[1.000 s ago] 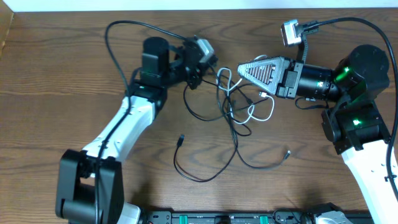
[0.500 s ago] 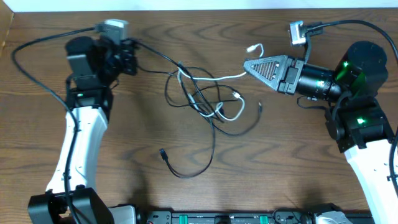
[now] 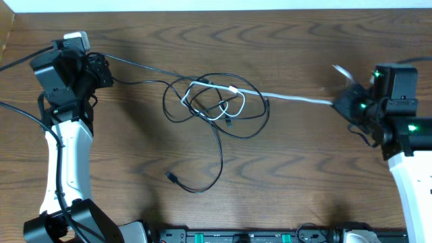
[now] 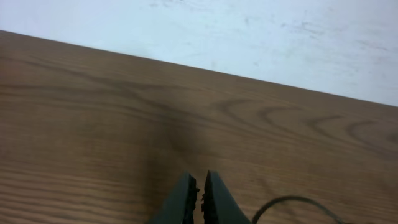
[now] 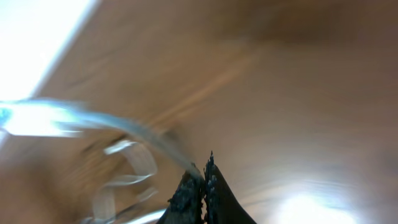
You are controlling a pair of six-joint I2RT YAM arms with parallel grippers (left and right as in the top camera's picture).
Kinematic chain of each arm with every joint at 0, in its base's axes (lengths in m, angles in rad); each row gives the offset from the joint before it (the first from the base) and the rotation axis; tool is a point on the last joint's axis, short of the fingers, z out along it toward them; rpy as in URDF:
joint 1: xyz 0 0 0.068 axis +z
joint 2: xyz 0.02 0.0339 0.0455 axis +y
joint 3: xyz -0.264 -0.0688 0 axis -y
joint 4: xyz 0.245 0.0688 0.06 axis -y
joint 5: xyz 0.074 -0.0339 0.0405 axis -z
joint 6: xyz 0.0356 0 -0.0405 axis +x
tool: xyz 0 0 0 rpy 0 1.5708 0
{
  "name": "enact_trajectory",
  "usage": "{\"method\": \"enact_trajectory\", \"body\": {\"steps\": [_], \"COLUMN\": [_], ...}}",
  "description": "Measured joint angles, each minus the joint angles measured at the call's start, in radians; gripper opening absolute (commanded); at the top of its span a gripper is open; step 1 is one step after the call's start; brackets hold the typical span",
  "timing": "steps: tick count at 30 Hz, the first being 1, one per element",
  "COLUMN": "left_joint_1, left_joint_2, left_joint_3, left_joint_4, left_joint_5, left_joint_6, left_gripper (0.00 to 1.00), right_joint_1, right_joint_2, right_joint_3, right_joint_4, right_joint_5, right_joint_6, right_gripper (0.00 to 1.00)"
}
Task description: Untangle cables
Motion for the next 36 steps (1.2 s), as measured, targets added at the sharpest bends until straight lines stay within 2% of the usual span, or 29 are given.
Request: {"method": "enact_trajectory", "body": {"steps": [1,4,7,10,15,17,20,22,23,26,28,31,36], "left_joint_1": [0.005,0.012,0.014,0.014,0.013,0.010,-0.003,-0.023,-0.035,-0.069,-0.095,-0.127,-0.139], "left_joint_2": [0.000,0.000,0.000,0.000,0.000,0.000,0.000,0.000,0.000,0.000,0.000,0.000,0.000], "left_joint_3": [0.000,0.000,0.000,0.000,0.000,0.000,0.000,0.000,0.000,0.000,0.000,0.000,0.000], "left_joint_4": [0.000,0.002,0.001,-0.001,0.000,-0.001,-0.001,-0.001,0.000,-0.002,-0.002,-0.003,-0.047], "left_joint_5": [0.000,-0.005,-0.008,-0.007,0.035,0.060,0.087,0.098,0.103,0.108,0.110,0.113,0.113], "left_joint_6": [0.000,-0.002,-0.004,-0.010,-0.031,-0.034,-0.039,-0.044,-0.045,-0.045,-0.046,-0.046,-0.046], "left_gripper": [0.08,0.07,0.08,0.08,0.08,0.08,0.08,0.07,0.08,0.08,0.07,0.08,0.08], "right_joint_1": [-0.037,-0.101,-0.156,-0.198,-0.194,-0.180,-0.157,-0.123,-0.106,-0.037,0.017,0.116,0.260], "right_joint_2": [0.000,0.000,0.000,0.000,0.000,0.000,0.000,0.002,0.004,0.029,0.061,0.143,0.330], "right_joint_3": [0.000,0.000,0.000,0.000,0.000,0.000,0.000,0.000,0.000,0.000,0.000,0.000,0.000], "right_joint_4": [-0.045,-0.111,-0.135,-0.135,-0.085,-0.043,-0.001,0.030,0.039,0.075,0.111,0.172,0.318], "right_joint_5": [0.117,0.310,0.393,0.377,0.182,0.080,-0.025,-0.094,-0.115,-0.178,-0.202,-0.233,-0.282], "right_joint_6": [-0.004,-0.010,-0.011,-0.011,-0.039,-0.077,-0.144,-0.203,-0.227,-0.289,-0.323,-0.356,-0.374], "right_gripper": [0.01,0.01,0.01,0.01,0.02,0.09,0.15,0.25,0.27,0.49,0.54,0.68,0.72]}}
